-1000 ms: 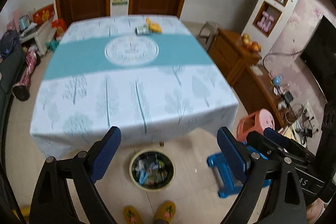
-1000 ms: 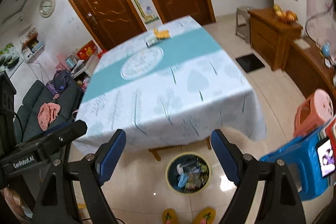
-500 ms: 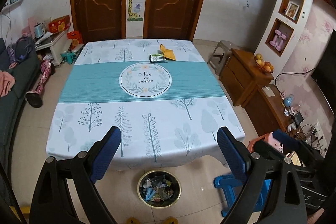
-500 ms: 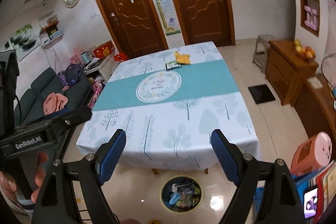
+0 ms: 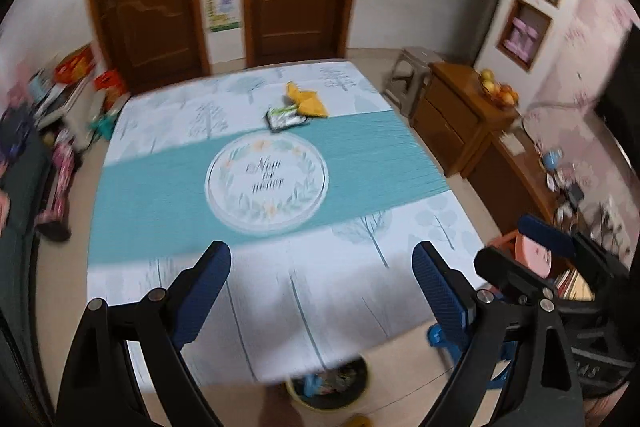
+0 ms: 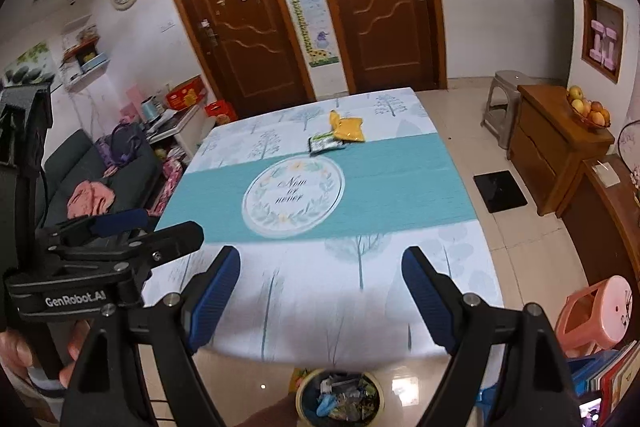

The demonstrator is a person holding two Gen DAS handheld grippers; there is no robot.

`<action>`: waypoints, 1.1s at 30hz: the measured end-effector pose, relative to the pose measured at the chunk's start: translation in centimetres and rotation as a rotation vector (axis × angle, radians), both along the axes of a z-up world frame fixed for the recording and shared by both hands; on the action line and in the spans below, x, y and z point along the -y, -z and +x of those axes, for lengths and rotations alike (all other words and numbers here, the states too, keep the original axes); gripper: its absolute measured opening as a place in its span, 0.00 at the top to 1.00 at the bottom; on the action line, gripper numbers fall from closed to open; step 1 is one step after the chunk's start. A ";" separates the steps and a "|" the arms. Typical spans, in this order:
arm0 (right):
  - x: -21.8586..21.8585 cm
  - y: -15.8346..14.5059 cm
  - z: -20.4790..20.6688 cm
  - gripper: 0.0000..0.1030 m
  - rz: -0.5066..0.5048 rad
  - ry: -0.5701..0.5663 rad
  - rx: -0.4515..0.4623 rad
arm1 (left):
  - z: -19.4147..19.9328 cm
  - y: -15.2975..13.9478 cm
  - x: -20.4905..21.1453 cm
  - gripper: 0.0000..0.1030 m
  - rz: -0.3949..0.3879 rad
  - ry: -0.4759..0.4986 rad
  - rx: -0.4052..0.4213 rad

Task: Collect trash
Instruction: 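Raise both tools back above the table toward the last two wrappers, then grasp the green-black wrapper with the left gripper while the right gripper grasps the yellow snack bag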

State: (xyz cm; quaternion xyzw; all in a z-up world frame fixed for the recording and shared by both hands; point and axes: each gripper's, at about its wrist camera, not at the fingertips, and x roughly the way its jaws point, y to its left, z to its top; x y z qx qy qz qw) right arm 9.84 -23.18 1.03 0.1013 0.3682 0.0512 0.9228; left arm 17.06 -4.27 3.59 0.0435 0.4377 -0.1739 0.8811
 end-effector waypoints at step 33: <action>5.6 12.5 30.1 0.22 0.272 0.343 -0.290 | 36.3 18.5 8.1 0.16 0.294 0.517 -0.238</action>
